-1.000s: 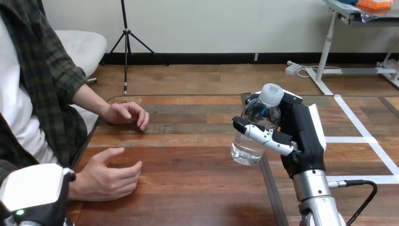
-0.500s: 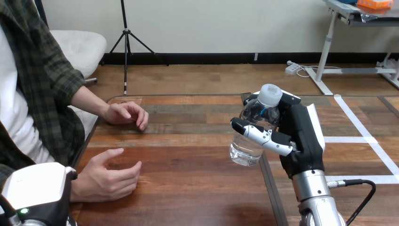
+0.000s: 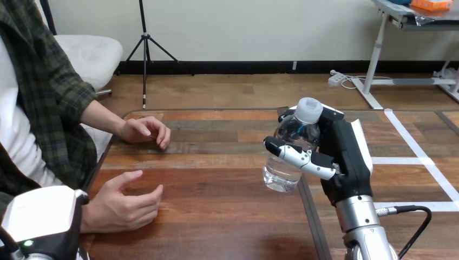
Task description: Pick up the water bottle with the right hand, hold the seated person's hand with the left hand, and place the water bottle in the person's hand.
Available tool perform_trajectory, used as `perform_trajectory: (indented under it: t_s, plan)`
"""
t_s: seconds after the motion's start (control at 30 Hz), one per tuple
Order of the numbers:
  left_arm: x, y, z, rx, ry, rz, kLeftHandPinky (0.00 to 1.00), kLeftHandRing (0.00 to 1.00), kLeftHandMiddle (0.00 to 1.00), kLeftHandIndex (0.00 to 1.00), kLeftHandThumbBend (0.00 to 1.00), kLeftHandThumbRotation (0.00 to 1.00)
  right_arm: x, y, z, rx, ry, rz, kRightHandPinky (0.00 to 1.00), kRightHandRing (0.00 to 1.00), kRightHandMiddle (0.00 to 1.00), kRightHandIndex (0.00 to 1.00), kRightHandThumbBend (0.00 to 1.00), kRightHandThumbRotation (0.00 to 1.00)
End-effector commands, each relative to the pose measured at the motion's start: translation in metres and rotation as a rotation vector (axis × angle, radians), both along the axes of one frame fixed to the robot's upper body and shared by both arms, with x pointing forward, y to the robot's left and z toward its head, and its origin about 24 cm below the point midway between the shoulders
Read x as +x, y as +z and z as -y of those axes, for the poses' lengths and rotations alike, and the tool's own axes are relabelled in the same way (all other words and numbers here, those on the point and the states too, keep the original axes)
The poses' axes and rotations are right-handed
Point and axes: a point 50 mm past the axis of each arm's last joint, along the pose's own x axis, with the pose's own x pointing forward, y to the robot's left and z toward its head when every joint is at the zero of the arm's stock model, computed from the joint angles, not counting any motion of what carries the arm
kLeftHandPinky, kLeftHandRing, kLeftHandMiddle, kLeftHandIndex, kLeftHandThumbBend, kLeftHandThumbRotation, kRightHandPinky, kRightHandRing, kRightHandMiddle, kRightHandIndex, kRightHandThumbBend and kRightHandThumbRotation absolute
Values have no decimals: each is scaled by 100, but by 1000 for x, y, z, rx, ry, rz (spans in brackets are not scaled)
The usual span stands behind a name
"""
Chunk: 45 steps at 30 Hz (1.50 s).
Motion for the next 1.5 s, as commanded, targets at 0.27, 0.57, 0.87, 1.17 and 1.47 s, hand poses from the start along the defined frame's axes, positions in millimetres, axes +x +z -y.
perform_trajectory:
  t_s: [0.27,0.57,0.87,1.17,1.47]
  plan:
    - [14,6,6,21,-66,125,83,85,85,80,93,0,18,43,-4,22,28,178,35,38,41,42,49,0]
    - [17,0,6,16,-74,138,81,84,84,80,91,0,18,44,-4,2,21,182,35,37,41,42,50,0]
    - [20,-4,7,30,-87,144,80,83,83,79,90,0,18,44,-3,10,27,181,34,37,41,42,51,0]
    - [27,-11,5,61,-100,198,75,79,80,77,93,0,18,43,-4,23,32,171,34,37,41,41,50,0]
    - [35,-17,4,66,-96,212,73,79,80,77,93,0,18,44,-4,9,32,176,34,37,41,41,50,0]
